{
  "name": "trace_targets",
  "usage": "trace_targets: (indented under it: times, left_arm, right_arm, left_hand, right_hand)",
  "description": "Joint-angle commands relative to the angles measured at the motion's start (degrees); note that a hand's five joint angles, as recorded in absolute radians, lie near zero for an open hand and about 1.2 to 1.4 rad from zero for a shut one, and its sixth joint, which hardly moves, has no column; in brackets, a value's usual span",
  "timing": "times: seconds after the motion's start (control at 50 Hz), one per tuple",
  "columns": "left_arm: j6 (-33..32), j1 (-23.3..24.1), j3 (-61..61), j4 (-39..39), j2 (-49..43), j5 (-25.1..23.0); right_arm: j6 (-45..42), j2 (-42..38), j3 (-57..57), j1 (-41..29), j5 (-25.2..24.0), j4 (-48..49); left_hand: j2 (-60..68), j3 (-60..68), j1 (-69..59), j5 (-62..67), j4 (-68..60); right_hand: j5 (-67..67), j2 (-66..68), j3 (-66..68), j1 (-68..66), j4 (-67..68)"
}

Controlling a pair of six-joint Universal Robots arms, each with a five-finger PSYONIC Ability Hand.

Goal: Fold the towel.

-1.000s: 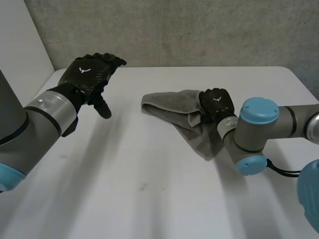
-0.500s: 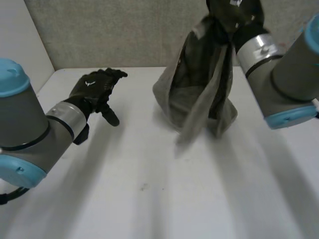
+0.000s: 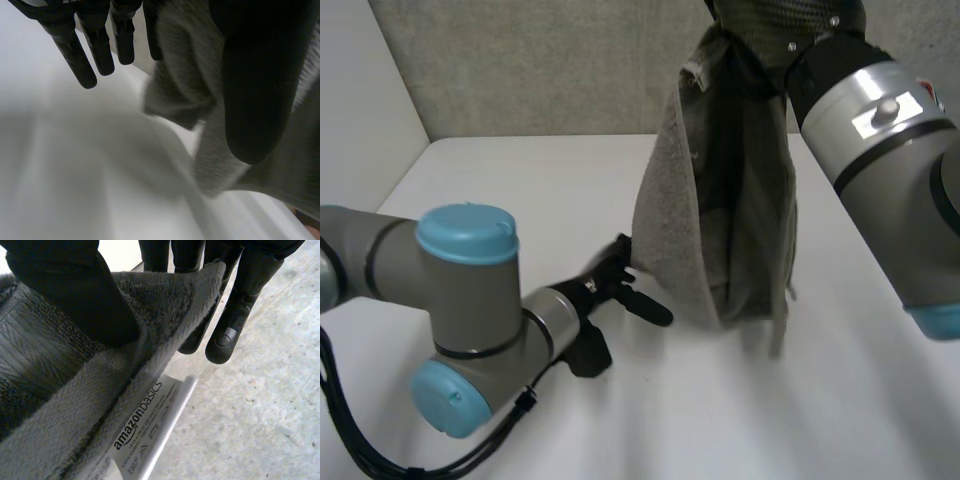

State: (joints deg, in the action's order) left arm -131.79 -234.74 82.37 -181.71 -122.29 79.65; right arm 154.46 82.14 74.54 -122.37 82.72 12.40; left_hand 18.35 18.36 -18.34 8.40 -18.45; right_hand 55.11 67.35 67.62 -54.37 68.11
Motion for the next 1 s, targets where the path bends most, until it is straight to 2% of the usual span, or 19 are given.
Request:
trace_targets:
  times: [0.02, 0.14, 0.16, 0.18, 0.2, 0.22, 0.24, 0.28, 0.38, 0.46, 0.5, 0.6, 0.72, 0.76, 0.92, 0.94, 0.96, 0.98, 1.0]
  left_arm:
    - [3.47, 3.41, -0.19, -0.31, -1.29, -3.45]
    - [7.68, 4.91, -0.01, -5.32, -1.55, -3.09]
    - [8.03, 4.91, 0.25, -6.72, -1.47, -2.75]
    - [8.04, 4.91, 0.25, -6.73, -1.46, -2.74]
    - [7.86, 4.91, 0.51, -8.03, -1.46, -1.35]
    - [7.43, 4.91, 0.78, -9.09, -1.29, 1.53]
    - [7.42, 4.91, 0.78, -9.10, -1.29, 1.56]
    - [6.64, 4.56, 1.13, -9.63, -0.59, 9.08]
    - [3.83, 1.50, 1.74, -9.45, 2.39, 14.83]
    - [0.13, -3.00, 3.33, -9.45, 5.83, 14.31]
    - [-5.47, -6.76, 4.11, -9.45, 9.77, 13.96]
    - [-15.22, -10.11, 3.51, -9.19, 15.04, 13.52]
    - [-26.15, -11.62, 2.89, -7.96, 18.75, 10.79]
    - [-34.46, -11.70, 2.89, -5.69, 20.33, 8.34]
    - [-48.37, -10.13, 5.96, 2.05, 18.15, 6.40]
    - [-48.39, -10.12, 5.96, 2.06, 18.13, 6.40]
    - [-49.52, -9.60, 6.49, 2.84, 16.22, 6.40]
    - [-49.88, -9.33, 6.75, 3.11, 14.55, 6.40]
    - [-49.88, -9.33, 6.75, 3.11, 14.53, 6.40]
  right_arm:
    - [0.31, 1.88, 5.78, -0.15, 0.16, 0.17]
    - [0.49, 2.15, 9.03, -2.78, 1.39, 0.25]
    - [0.49, 2.15, 9.04, -2.79, 1.39, 0.25]
    - [0.58, 2.15, 9.56, -2.79, 2.44, 0.25]
    - [0.49, 2.23, 10.00, -2.70, 3.58, 0.17]
    - [0.49, 2.23, 10.01, -2.70, 3.59, 0.17]
    - [0.58, 2.23, 10.44, -2.52, 4.46, 0.17]
    - [0.58, 2.23, 10.71, -2.43, 5.00, 0.17]
    - [0.49, 2.23, 11.50, -1.99, 5.09, -0.19]
    - [0.40, 2.23, 13.08, 1.16, 5.08, -0.19]
    - [0.57, 2.23, 13.60, 2.13, 5.00, -0.27]
    - [0.58, 2.15, 15.54, 3.72, 5.00, -0.54]
    - [0.58, 1.09, 18.87, 5.65, 4.47, -4.39]
    - [0.58, 0.21, 19.67, 5.92, 3.77, -6.43]
    - [0.84, -4.36, 21.78, 5.48, -4.32, -18.03]
    - [0.67, -4.97, 21.61, 5.74, -5.01, -19.68]
    - [0.75, -5.84, 21.26, 5.91, -5.46, -20.65]
    - [0.75, -5.85, 21.26, 5.92, -5.46, -20.66]
    - [0.84, -6.81, 20.82, 5.92, -5.46, -20.92]
  left_hand:
    - [2.80, 2.79, -2.81, 2.75, -2.70]
    - [11.38, 11.36, -11.39, 11.33, -11.28]
    - [31.03, 31.02, -31.04, 30.98, -30.93]
    - [31.23, 31.21, -31.24, 31.18, -31.13]
    - [54.71, 54.70, -54.72, 54.66, -54.61]
    - [61.58, 61.57, -61.59, 61.53, -61.48]
    - [61.65, 61.64, -61.66, 61.60, -61.55]
    - [61.65, 61.64, -61.66, 61.60, -61.55]
    - [61.65, 61.64, -61.66, 61.60, -61.55]
    - [61.65, 61.64, -61.66, 61.60, -61.55]
    - [61.65, 61.64, -61.66, 61.60, -61.55]
    - [61.65, 61.64, -61.66, 61.60, -61.55]
    - [61.65, 61.64, -61.66, 61.60, -61.55]
    - [61.65, 61.64, -61.66, 61.60, -61.55]
    - [61.65, 61.64, -61.66, 61.60, -61.55]
    - [61.65, 61.64, -61.66, 61.60, -61.55]
    - [61.65, 61.64, -61.66, 61.60, -61.55]
    - [61.65, 61.64, -61.66, 61.60, -61.55]
    - [61.65, 61.64, -61.66, 61.60, -61.55]
  right_hand:
    - [14.89, 12.65, 12.38, -25.63, 11.89]
    - [14.89, 12.65, 12.38, -25.63, 11.89]
    - [14.89, 12.65, 12.38, -25.63, 11.89]
    - [14.89, 12.65, 12.38, -25.63, 11.89]
    - [14.89, 12.65, 12.38, -25.63, 11.89]
    - [14.89, 12.65, 12.38, -25.63, 11.89]
    - [14.89, 12.65, 12.38, -25.63, 11.89]
    - [14.89, 12.65, 12.38, -25.63, 11.89]
    - [14.89, 12.65, 12.38, -25.63, 11.89]
    - [14.89, 12.65, 12.38, -25.63, 11.89]
    - [14.89, 12.65, 12.38, -25.63, 11.89]
    - [14.89, 12.65, 12.38, -25.63, 11.89]
    - [14.89, 12.65, 12.38, -25.63, 11.89]
    - [14.89, 12.65, 12.38, -25.63, 11.89]
    - [14.89, 12.65, 12.38, -25.63, 11.89]
    - [12.12, 9.88, 9.61, -22.86, 9.12]
    - [-2.07, -4.31, -4.57, -8.68, -5.07]
    - [-2.21, -4.45, -4.71, -8.53, -5.21]
    - [-15.87, -18.11, -18.37, 5.12, -18.87]
